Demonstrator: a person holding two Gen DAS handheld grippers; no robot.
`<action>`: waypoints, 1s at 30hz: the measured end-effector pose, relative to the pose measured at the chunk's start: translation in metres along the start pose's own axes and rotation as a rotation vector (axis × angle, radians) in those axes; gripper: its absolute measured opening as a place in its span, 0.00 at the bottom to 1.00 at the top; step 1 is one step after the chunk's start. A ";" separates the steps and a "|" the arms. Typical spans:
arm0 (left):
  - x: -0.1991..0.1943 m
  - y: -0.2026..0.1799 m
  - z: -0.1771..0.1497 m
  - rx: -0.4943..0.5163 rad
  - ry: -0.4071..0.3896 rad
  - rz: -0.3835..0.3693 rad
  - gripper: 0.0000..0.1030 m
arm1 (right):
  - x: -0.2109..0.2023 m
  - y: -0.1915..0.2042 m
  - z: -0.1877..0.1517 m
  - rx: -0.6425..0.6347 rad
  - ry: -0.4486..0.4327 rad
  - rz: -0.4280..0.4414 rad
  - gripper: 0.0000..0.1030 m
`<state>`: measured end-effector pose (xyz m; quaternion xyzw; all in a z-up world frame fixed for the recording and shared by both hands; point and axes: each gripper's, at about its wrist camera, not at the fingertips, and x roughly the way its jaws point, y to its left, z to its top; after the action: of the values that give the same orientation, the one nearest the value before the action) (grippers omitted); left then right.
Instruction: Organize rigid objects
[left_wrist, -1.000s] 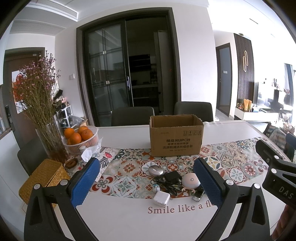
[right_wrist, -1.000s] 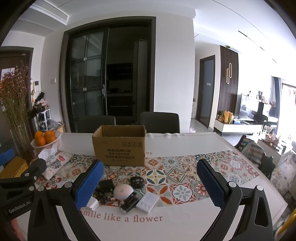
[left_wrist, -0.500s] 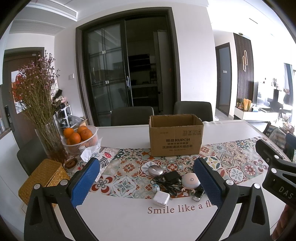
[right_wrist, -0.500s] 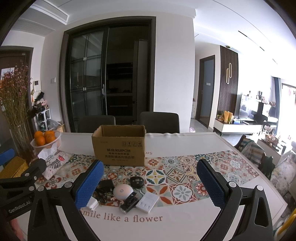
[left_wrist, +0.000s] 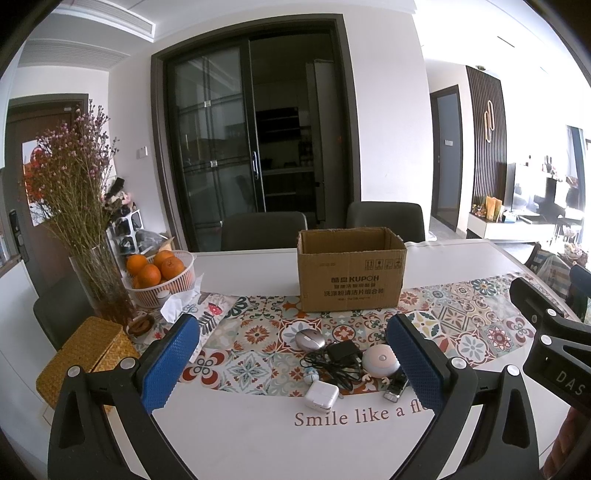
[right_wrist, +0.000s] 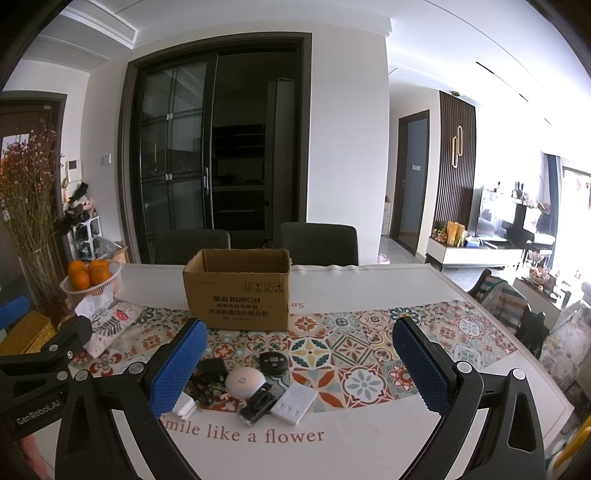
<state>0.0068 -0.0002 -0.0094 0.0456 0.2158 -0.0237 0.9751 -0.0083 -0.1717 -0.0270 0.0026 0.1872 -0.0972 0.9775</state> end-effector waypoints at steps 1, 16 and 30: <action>0.001 0.000 0.000 0.000 0.001 0.000 1.00 | 0.000 0.000 0.000 0.000 0.000 0.001 0.99; 0.011 -0.001 -0.007 -0.001 0.047 -0.033 1.00 | 0.007 -0.001 -0.011 0.001 0.029 -0.009 0.99; 0.057 -0.007 -0.029 0.041 0.182 -0.070 1.00 | 0.047 0.004 -0.038 0.011 0.177 -0.029 0.99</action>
<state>0.0461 -0.0057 -0.0605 0.0598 0.3045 -0.0579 0.9489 0.0215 -0.1752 -0.0793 0.0137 0.2725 -0.1119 0.9555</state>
